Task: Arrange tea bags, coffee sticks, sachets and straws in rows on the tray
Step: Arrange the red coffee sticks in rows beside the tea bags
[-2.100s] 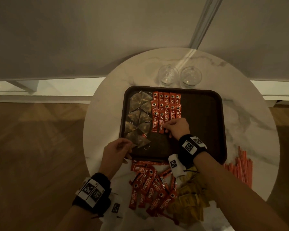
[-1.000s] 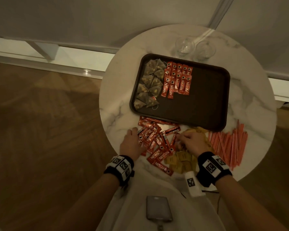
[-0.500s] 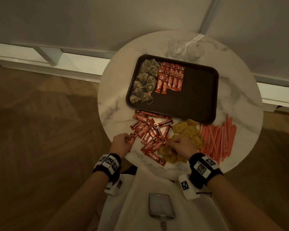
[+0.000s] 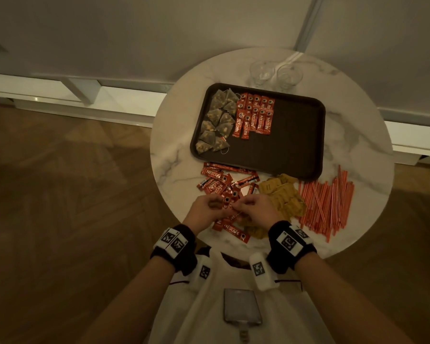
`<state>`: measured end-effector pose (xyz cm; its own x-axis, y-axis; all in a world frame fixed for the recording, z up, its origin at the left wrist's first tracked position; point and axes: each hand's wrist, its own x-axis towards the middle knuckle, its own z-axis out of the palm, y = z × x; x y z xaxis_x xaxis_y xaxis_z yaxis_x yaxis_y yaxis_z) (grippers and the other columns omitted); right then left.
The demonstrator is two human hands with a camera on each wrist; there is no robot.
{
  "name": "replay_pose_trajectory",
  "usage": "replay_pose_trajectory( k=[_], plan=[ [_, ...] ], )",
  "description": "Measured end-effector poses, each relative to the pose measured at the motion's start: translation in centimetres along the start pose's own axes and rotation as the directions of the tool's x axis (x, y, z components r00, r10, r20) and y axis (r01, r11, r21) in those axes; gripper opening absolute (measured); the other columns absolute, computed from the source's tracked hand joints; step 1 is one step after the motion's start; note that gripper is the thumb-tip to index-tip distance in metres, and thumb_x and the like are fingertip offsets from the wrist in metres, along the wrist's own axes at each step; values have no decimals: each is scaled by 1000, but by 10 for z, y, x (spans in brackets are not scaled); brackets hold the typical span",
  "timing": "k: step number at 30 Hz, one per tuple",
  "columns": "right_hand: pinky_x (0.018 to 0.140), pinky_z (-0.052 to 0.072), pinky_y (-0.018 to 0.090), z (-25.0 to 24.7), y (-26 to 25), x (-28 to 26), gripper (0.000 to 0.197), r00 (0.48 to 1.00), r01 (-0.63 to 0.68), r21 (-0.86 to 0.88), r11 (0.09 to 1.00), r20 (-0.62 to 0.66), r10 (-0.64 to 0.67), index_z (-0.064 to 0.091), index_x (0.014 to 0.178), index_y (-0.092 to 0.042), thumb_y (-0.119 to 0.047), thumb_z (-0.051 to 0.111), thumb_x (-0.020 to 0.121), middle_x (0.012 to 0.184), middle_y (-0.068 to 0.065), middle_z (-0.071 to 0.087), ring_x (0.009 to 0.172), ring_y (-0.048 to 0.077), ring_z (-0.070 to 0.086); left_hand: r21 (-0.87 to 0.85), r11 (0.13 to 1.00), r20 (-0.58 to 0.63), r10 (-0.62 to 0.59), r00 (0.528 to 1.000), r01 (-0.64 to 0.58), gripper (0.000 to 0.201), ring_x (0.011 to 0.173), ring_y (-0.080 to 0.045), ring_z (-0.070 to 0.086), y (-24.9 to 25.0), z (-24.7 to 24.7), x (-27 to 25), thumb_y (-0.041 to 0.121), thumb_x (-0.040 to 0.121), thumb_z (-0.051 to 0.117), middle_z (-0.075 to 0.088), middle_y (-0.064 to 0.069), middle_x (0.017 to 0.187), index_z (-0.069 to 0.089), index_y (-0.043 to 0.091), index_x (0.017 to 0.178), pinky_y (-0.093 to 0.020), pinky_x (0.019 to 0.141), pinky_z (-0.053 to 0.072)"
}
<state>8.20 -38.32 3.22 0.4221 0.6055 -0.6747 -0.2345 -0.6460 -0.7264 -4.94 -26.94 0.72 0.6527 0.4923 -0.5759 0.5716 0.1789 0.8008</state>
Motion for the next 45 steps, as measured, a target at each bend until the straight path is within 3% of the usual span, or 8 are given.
replay_pose_trajectory(
  k=[8, 15, 20, 24, 28, 34, 37, 45],
  plan=[
    [57, 53, 22, -12, 31, -8, 13, 997, -63, 147, 987, -43, 70, 72, 89, -9, -21, 73, 84, 85, 12, 74, 66, 15, 68, 36, 999, 160, 15, 987, -21, 18, 74, -16, 69, -3, 16, 1, 20, 79, 79, 73, -5, 86, 69, 14, 92, -25, 65, 55],
    [52, 48, 25, -30, 51, -16, 14, 990, -73, 324, 943, -93, 109, 67, 93, 3, -9, 69, 86, 82, 14, 71, 56, 16, 65, 205, 979, 1, 11, 1000, -11, 19, 64, -11, 62, 14, -3, 35, 20, 98, 55, 66, -4, 89, 52, 12, 115, -19, 52, 48],
    [51, 44, 22, -40, 60, -26, 8, 992, -60, 180, 982, -102, 80, 69, 93, -5, -6, 71, 84, 76, 8, 71, 56, 13, 63, 678, 732, -82, 171, 982, -71, 39, 105, -26, 63, 31, -9, 77, 29, 94, 59, 64, -6, 122, 47, 18, 129, -35, 86, 51],
    [47, 43, 18, -52, 65, -34, 8, 995, -36, 101, 994, -87, 45, 70, 81, -11, -5, 70, 85, 70, 4, 70, 53, 9, 64, 880, 465, 20, 164, 986, -95, 42, 110, -27, 60, 30, -11, 95, 32, 93, 56, 61, -7, 125, 48, 24, 134, -37, 89, 48],
    [46, 43, 17, -64, 72, -40, 7, 994, -32, 110, 993, -101, 43, 70, 82, -10, -4, 71, 84, 70, 7, 70, 50, 9, 63, 911, 394, 50, 188, 981, -122, 39, 106, -24, 60, 31, -14, 101, 35, 92, 58, 63, -5, 119, 50, 24, 129, -35, 83, 49],
    [51, 43, 23, -74, 78, -37, 4, 987, -46, 212, 976, -144, 78, 71, 89, -7, -6, 69, 86, 74, 8, 71, 57, 13, 64, 883, 453, -9, 282, 959, -125, 17, 80, -16, 58, 40, -22, 96, 42, 91, 60, 56, 8, 82, 56, 26, 88, -27, 63, 39],
    [53, 43, 24, -77, 74, -34, 6, 982, -20, 308, 951, -173, 77, 72, 91, -7, -7, 68, 86, 75, 8, 71, 59, 14, 62, 868, 469, -12, 351, 936, -164, 24, 78, -10, 52, 33, -26, 91, 48, 92, 56, 52, 9, 89, 60, 25, 97, -25, 64, 41],
    [51, 44, 18, -80, 55, -21, 11, 976, 38, 341, 939, -216, 39, 71, 99, -13, -11, 66, 89, 74, 0, 67, 55, 10, 54, 508, 859, -157, 160, 975, -59, 27, 90, -23, 69, 23, -5, 73, 30, 94, 59, 69, -6, 109, 54, 21, 119, -41, 82, 58]
  ],
)
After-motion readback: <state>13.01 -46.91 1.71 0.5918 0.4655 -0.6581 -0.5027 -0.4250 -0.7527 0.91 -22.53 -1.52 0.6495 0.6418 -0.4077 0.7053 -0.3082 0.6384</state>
